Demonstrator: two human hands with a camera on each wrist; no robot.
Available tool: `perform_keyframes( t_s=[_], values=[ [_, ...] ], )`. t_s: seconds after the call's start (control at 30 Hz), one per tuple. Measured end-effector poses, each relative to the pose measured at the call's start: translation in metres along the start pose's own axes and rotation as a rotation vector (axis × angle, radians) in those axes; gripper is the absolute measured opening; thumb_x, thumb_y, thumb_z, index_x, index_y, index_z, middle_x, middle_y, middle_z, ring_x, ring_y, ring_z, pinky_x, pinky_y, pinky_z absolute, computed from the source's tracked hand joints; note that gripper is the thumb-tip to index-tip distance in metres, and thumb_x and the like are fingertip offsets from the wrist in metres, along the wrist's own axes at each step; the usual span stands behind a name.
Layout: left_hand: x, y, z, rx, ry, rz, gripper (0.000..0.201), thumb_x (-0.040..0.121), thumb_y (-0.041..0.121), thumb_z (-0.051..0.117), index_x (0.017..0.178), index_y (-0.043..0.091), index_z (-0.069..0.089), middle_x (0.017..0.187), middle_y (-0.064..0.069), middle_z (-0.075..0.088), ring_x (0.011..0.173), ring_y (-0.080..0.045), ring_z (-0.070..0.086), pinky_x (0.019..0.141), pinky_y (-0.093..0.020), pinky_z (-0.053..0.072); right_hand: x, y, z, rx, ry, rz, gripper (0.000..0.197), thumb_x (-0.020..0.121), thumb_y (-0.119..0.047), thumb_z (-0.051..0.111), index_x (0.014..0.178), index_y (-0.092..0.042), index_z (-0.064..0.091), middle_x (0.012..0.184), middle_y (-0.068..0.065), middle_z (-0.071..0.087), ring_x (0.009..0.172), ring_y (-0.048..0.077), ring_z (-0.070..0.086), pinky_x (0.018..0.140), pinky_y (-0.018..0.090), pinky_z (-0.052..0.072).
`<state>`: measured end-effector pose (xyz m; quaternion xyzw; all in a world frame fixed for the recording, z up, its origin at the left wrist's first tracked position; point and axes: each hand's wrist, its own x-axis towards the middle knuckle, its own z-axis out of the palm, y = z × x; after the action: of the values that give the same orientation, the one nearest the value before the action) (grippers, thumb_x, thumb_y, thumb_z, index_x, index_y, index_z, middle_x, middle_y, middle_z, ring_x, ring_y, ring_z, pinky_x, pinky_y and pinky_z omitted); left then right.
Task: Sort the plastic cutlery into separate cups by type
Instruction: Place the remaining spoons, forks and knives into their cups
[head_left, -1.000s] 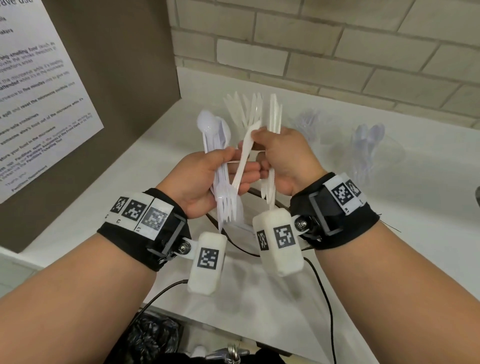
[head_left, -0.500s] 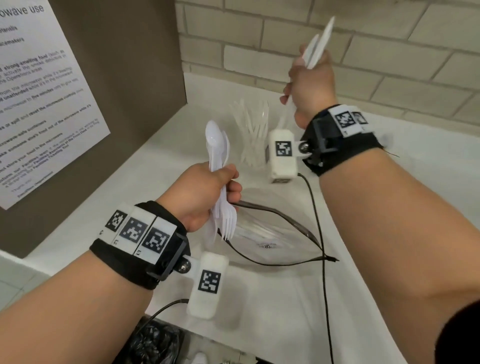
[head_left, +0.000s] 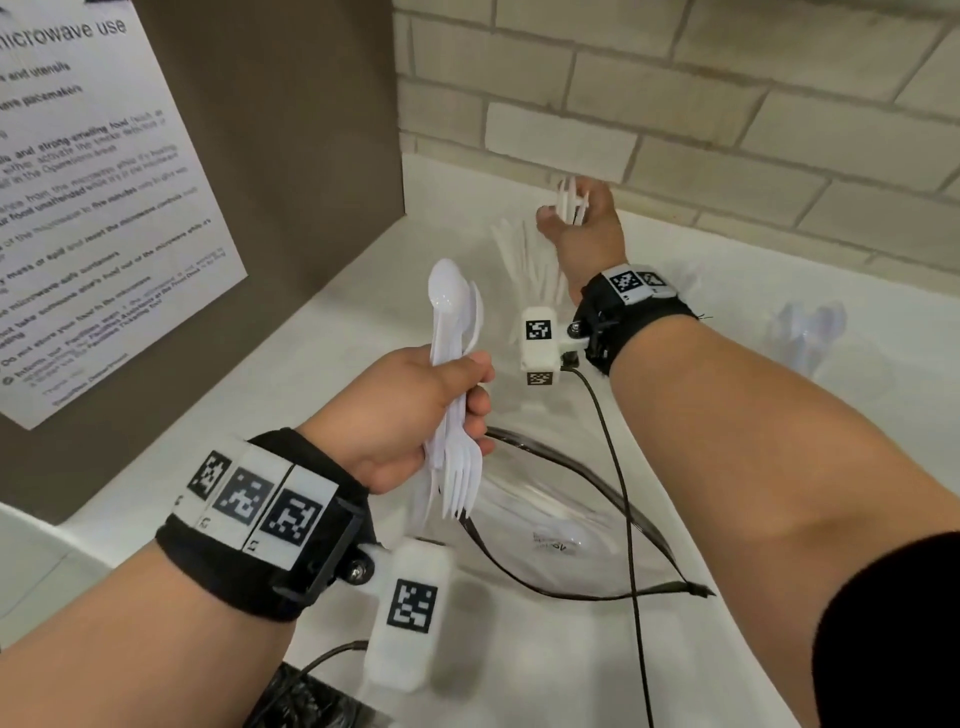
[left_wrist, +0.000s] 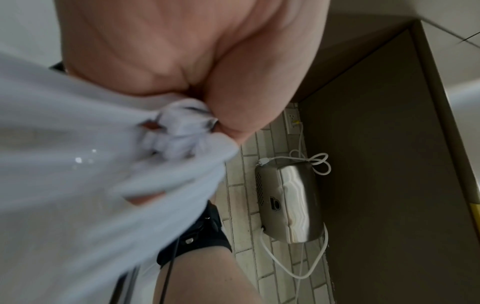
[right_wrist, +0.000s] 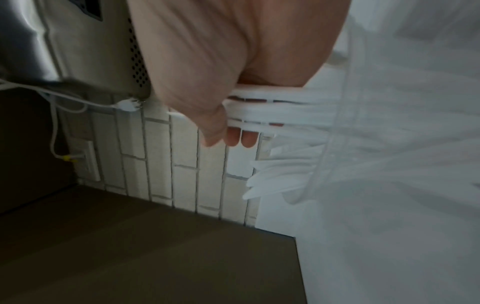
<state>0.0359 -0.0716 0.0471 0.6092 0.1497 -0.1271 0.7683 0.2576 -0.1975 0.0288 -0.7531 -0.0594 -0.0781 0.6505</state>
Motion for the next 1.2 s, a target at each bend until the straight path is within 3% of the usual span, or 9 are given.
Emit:
perform_keyframes(
  t_s=[0.13, 0.3, 0.4, 0.63, 0.8, 0.9, 1.0, 1.1, 1.2],
  values=[
    [0.003, 0.000, 0.002, -0.015, -0.004, -0.008, 0.016, 0.096, 0.022, 0.055, 0.089, 0.008, 0.059, 0.062, -0.003, 0.053, 0.047, -0.015, 0.049, 0.062, -0.034, 0.053, 0.003, 0.002, -0.006, -0.035, 0.014, 0.035, 0.043, 0.082, -0.014, 0.070, 0.122, -0.019, 0.054, 0.095, -0.007, 0.060, 0.085, 0.005, 0.056, 0.087, 0.021, 0.047],
    [0.006, 0.002, 0.010, -0.044, -0.011, -0.014, 0.016, 0.096, 0.023, 0.055, 0.089, 0.009, 0.058, 0.061, -0.002, 0.053, 0.047, -0.014, 0.049, 0.061, -0.031, 0.057, -0.001, -0.018, -0.017, -0.239, -0.042, 0.009, 0.048, 0.086, -0.014, 0.065, 0.133, -0.015, 0.054, 0.137, 0.001, 0.055, 0.125, 0.012, 0.050, 0.106, 0.024, 0.040],
    [0.007, 0.001, 0.015, -0.073, -0.054, -0.012, 0.016, 0.096, 0.024, 0.055, 0.089, 0.010, 0.057, 0.062, -0.001, 0.052, 0.049, -0.013, 0.049, 0.059, -0.030, 0.055, -0.016, -0.043, -0.031, -0.219, -0.020, -0.012, 0.035, 0.085, -0.012, 0.067, 0.120, -0.013, 0.064, 0.121, 0.001, 0.064, 0.102, 0.007, 0.057, 0.081, 0.010, 0.044],
    [0.012, 0.007, 0.038, -0.201, -0.046, 0.033, 0.015, 0.097, 0.024, 0.054, 0.089, 0.012, 0.054, 0.062, -0.001, 0.048, 0.050, -0.013, 0.046, 0.065, -0.032, 0.049, -0.118, -0.100, -0.075, -0.228, -0.398, -0.055, 0.010, 0.084, -0.010, 0.068, 0.079, -0.018, 0.065, 0.074, 0.000, 0.063, 0.062, 0.012, 0.057, 0.056, 0.026, 0.047],
    [0.019, 0.010, 0.048, -0.296, -0.047, -0.037, 0.016, 0.099, 0.027, 0.050, 0.096, 0.014, 0.058, 0.069, -0.002, 0.046, 0.057, -0.012, 0.044, 0.065, -0.030, 0.044, -0.163, -0.092, -0.093, -0.500, -0.803, -0.215, 0.039, 0.073, 0.004, 0.075, 0.094, -0.028, 0.070, 0.091, -0.008, 0.058, 0.065, -0.001, 0.052, 0.068, 0.012, 0.046],
    [0.025, 0.005, 0.048, -0.412, -0.063, -0.103, 0.012, 0.097, 0.025, 0.053, 0.094, 0.013, 0.056, 0.067, -0.001, 0.043, 0.060, -0.011, 0.045, 0.075, -0.030, 0.047, -0.177, -0.078, -0.092, -0.501, -0.735, -0.283, 0.039, 0.071, -0.006, 0.081, 0.099, -0.030, 0.070, 0.088, -0.010, 0.051, 0.068, -0.002, 0.051, 0.069, 0.013, 0.046],
    [0.027, -0.003, 0.049, -0.428, -0.063, -0.130, 0.035, 0.097, 0.027, 0.053, 0.121, 0.001, 0.051, 0.085, -0.010, 0.052, 0.082, -0.020, 0.053, 0.106, -0.040, 0.040, -0.185, -0.073, -0.092, -0.393, -0.621, -0.317, 0.026, 0.070, -0.013, 0.083, 0.094, -0.020, 0.076, 0.086, -0.005, 0.052, 0.072, 0.016, 0.052, 0.069, 0.023, 0.047],
    [0.025, -0.005, 0.053, -0.456, -0.100, -0.123, 0.042, 0.101, 0.029, 0.044, 0.130, -0.001, 0.051, 0.107, -0.013, 0.060, 0.093, -0.023, 0.064, 0.082, -0.041, 0.058, -0.191, -0.078, -0.096, -0.269, -0.550, -0.421, 0.014, 0.074, -0.017, 0.076, 0.088, -0.017, 0.076, 0.091, 0.002, 0.064, 0.086, 0.025, 0.062, 0.075, 0.037, 0.052],
    [0.026, -0.006, 0.052, -0.500, -0.002, -0.118, 0.021, 0.099, 0.028, 0.049, 0.095, 0.011, 0.058, 0.074, -0.005, 0.056, 0.052, -0.014, 0.054, 0.053, -0.029, 0.052, -0.193, -0.088, -0.098, 0.025, -0.476, -0.454, 0.008, 0.088, -0.005, 0.062, 0.089, -0.012, 0.060, 0.087, 0.010, 0.066, 0.090, 0.022, 0.070, 0.076, 0.035, 0.053]
  ],
)
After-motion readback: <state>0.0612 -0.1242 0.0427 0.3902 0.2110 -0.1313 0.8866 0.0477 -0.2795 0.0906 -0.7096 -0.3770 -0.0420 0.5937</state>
